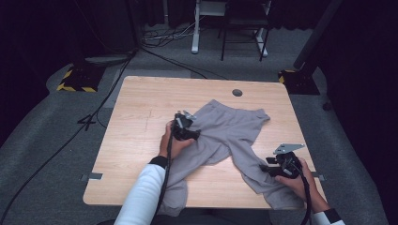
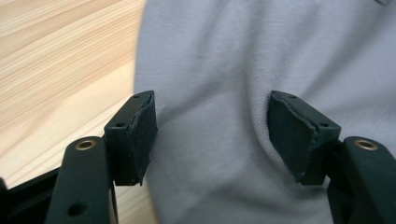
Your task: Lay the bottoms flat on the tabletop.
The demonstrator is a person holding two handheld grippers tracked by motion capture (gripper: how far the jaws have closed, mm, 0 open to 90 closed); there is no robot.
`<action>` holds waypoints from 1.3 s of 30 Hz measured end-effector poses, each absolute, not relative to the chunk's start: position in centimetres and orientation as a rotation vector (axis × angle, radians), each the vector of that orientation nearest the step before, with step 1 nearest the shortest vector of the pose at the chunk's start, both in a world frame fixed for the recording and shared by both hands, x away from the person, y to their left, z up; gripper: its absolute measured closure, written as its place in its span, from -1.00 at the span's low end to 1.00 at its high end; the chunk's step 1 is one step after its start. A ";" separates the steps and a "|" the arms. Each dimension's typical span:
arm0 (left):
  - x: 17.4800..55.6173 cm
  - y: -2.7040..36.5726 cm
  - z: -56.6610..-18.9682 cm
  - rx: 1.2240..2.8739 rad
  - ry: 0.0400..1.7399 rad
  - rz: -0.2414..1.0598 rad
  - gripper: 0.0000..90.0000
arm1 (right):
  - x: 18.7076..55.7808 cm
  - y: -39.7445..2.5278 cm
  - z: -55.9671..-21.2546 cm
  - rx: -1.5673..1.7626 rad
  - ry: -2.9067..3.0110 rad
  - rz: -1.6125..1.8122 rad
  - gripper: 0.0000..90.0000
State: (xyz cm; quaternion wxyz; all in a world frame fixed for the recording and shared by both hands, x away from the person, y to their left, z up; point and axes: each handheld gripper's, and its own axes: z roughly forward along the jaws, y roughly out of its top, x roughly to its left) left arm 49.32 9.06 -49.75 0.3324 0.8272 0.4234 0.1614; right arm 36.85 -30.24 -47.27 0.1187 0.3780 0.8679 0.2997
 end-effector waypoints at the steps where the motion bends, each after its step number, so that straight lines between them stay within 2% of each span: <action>1: 49.2 10.5 -49.7 2.151 1.142 0.428 -0.25 | 36.9 -30.5 -47.2 1.105 2.529 0.879 0.13; 7: 47.4 16.4 -49.8 2.090 1.266 0.473 -0.26 | 36.9 -31.4 -45.8 1.094 2.461 0.981 0.13; 12: 45.1 20.5 -49.6 2.077 1.334 0.499 -0.26 | 37.6 -30.8 -47.3 1.092 2.511 0.851 0.13; 19: 42.9 23.9 -49.5 2.060 1.405 0.499 -0.27 | 37.3 -29.9 -47.8 1.078 2.572 0.809 0.17; 20: 42.9 23.8 -49.4 2.062 1.408 0.491 -0.29 | 37.3 -29.8 -47.8 1.065 2.577 0.803 0.19; 22: 43.2 23.3 -49.1 2.072 1.384 0.481 -0.32 | 37.1 -29.4 -47.8 1.043 2.593 0.813 0.38; 23: 43.4 22.8 -48.8 2.074 1.363 0.481 -0.32 | 37.0 -29.0 -47.8 1.023 2.606 0.819 0.54; 24: 43.9 22.1 -48.4 2.079 1.339 0.487 -0.32 | 37.0 -29.0 -47.8 1.023 2.606 0.819 0.54; 28: 46.1 17.9 -47.1 2.124 1.209 0.479 -0.35 | 36.7 -28.4 -47.7 0.957 2.648 0.824 0.89; 32: 48.5 13.4 -47.0 2.173 1.133 0.477 -0.37 | 36.2 -28.5 -47.4 0.919 2.644 0.823 0.94; 36: 50.6 10.5 -47.7 2.160 1.145 0.420 -0.35 | 35.9 -29.4 -46.2 0.922 2.574 0.866 0.94; 39: 51.6 9.2 -48.6 2.198 1.168 0.445 -0.34 | 35.4 -30.2 -44.8 0.921 2.498 0.908 0.94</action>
